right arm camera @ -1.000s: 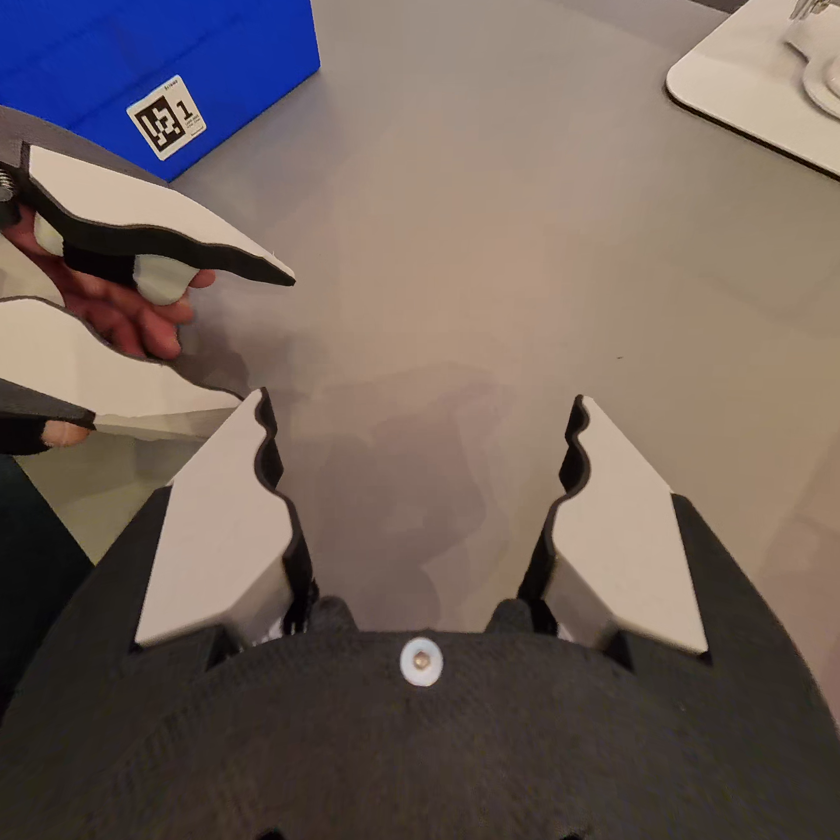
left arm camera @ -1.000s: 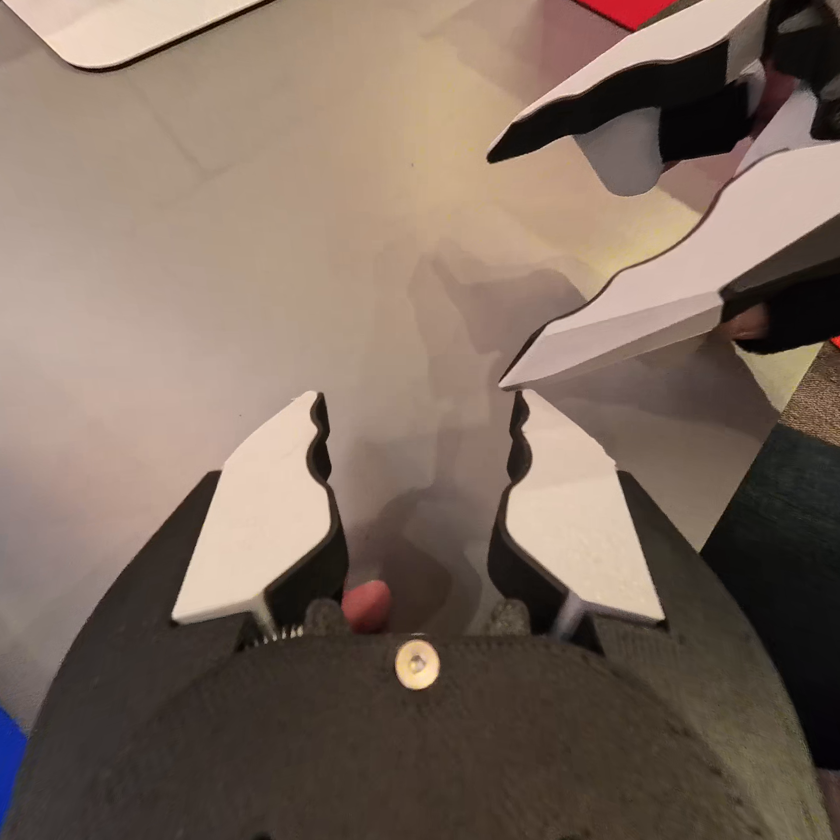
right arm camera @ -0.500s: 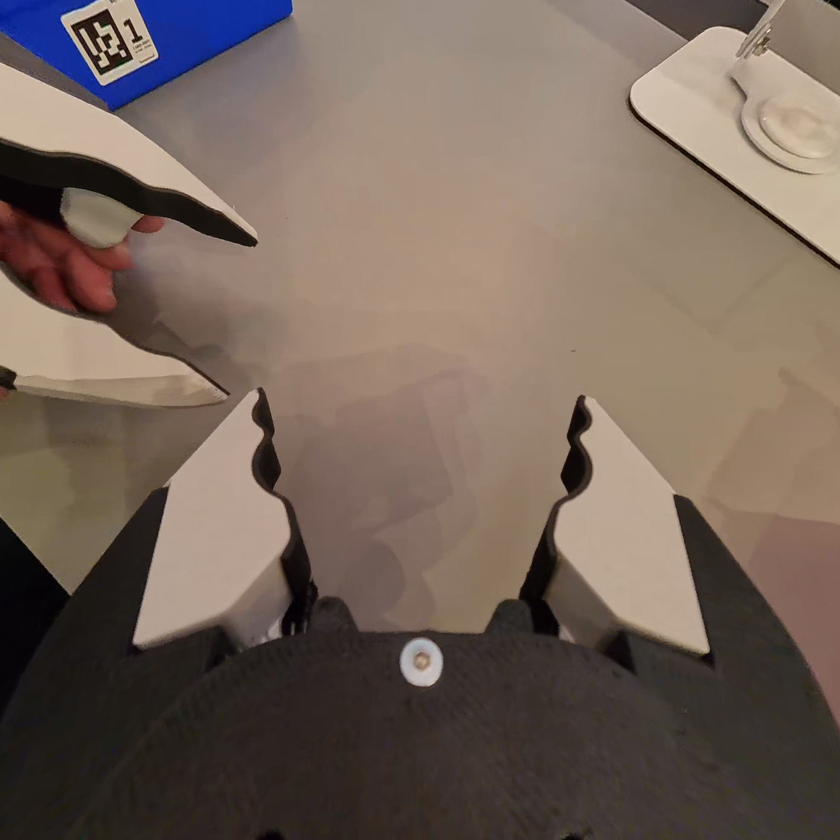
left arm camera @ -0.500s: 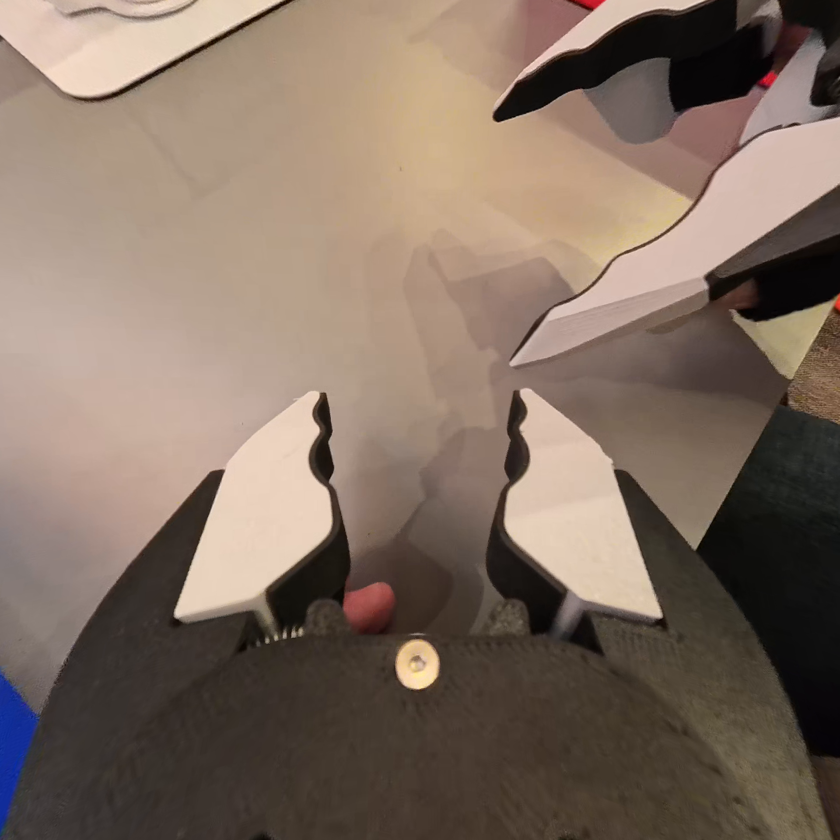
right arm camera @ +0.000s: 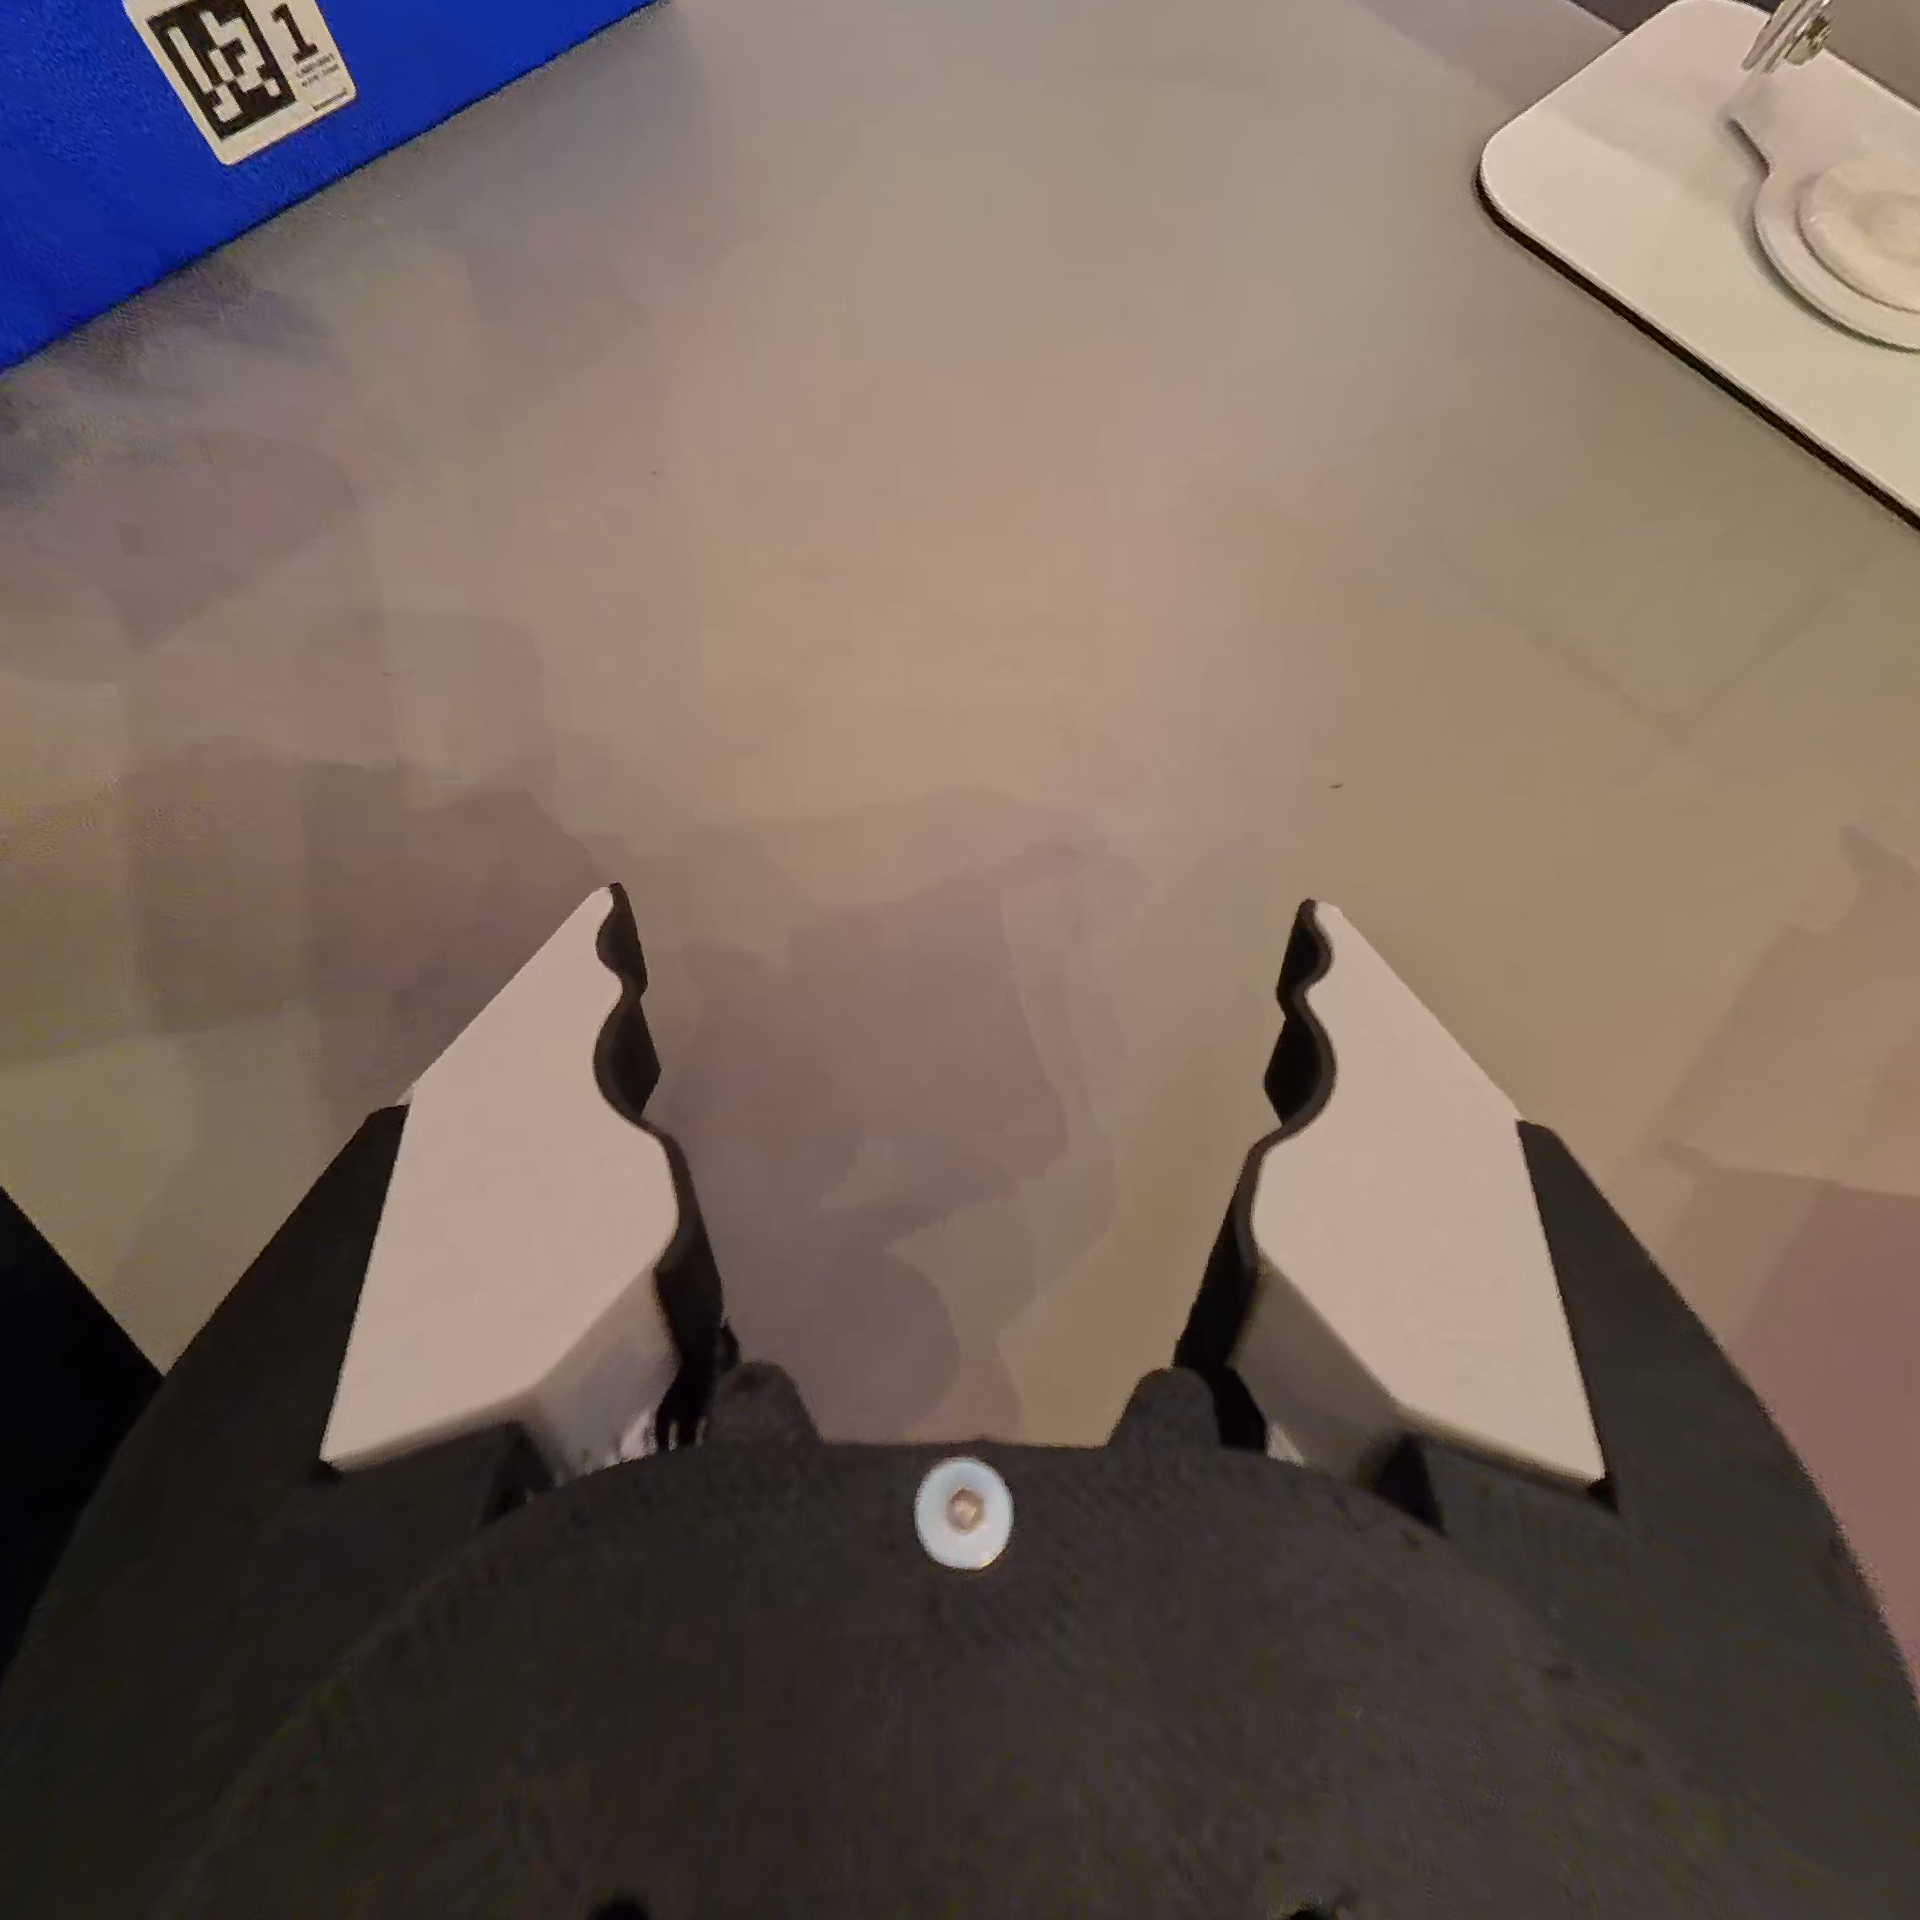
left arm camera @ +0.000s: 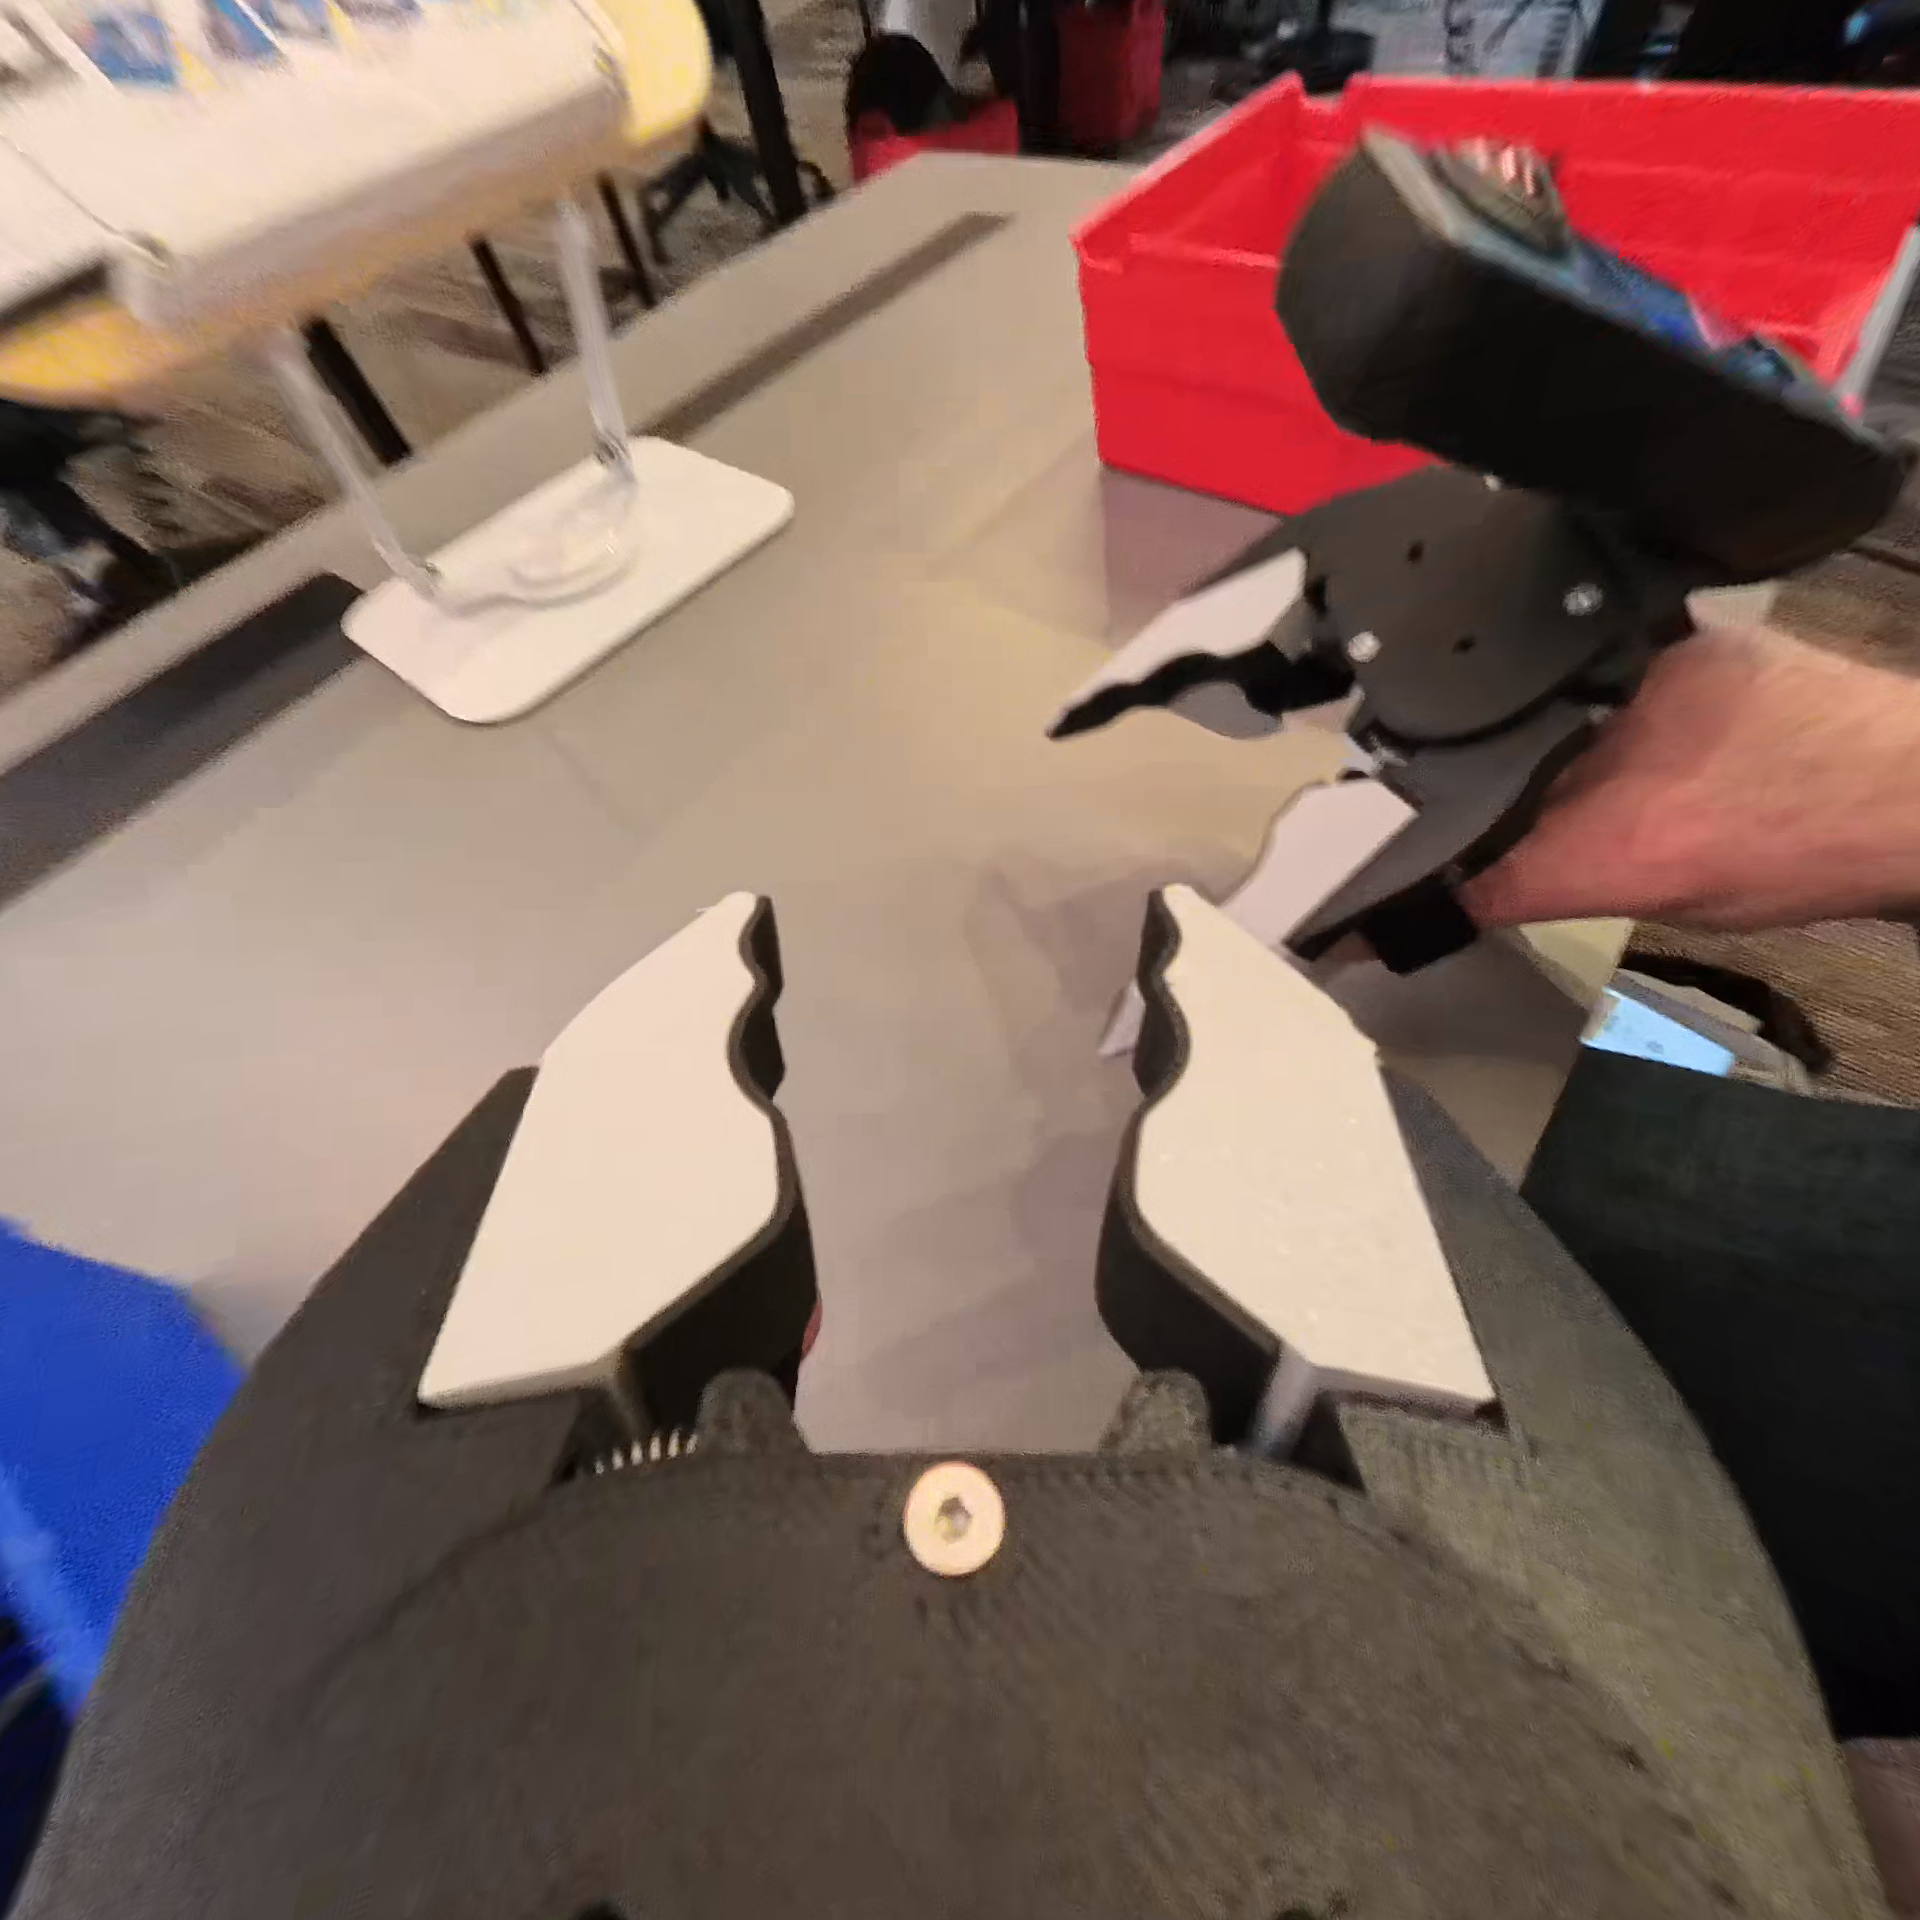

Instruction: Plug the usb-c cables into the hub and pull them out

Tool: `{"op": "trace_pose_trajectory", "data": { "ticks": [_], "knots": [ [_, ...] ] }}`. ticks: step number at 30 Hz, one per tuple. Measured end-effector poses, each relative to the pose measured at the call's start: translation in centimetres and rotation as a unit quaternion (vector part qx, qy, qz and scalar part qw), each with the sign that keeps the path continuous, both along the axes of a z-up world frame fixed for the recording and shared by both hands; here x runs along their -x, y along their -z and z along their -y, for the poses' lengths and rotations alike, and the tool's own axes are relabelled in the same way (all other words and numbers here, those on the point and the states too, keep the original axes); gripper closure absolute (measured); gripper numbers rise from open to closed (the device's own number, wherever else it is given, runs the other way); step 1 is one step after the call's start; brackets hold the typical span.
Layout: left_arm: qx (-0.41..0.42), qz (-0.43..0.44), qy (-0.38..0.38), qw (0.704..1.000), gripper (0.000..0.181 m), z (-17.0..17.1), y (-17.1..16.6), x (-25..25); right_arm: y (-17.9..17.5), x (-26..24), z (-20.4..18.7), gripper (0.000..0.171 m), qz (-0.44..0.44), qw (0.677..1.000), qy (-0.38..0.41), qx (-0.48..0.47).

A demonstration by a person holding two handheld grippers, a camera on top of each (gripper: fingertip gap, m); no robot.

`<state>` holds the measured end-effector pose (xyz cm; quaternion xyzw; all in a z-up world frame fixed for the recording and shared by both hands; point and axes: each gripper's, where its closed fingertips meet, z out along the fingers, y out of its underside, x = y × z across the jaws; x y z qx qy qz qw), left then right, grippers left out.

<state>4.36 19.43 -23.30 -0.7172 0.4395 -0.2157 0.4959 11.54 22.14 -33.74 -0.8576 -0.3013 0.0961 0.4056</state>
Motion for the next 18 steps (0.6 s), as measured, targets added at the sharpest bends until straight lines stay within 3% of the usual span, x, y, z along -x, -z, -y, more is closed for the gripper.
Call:
{"op": "trace_pose_trajectory", "data": {
  "ticks": [6,12,18],
  "knots": [
    [-0.117,-0.068,-0.118,0.984,0.123,-5.8,-5.7,9.4,0.3,-0.1,0.0,0.055,-0.005,1.000,0.001,0.008],
    [-0.153,-0.193,-0.207,0.947,0.132,-9.3,-6.9,20.4,0.6,0.2,0.2,0.058,-0.011,1.000,-0.003,0.018],
    [-0.180,-0.363,-0.149,0.902,0.135,-11.4,-5.0,24.6,1.1,0.4,0.3,0.060,-0.015,0.999,-0.008,0.029]
  ]
}}
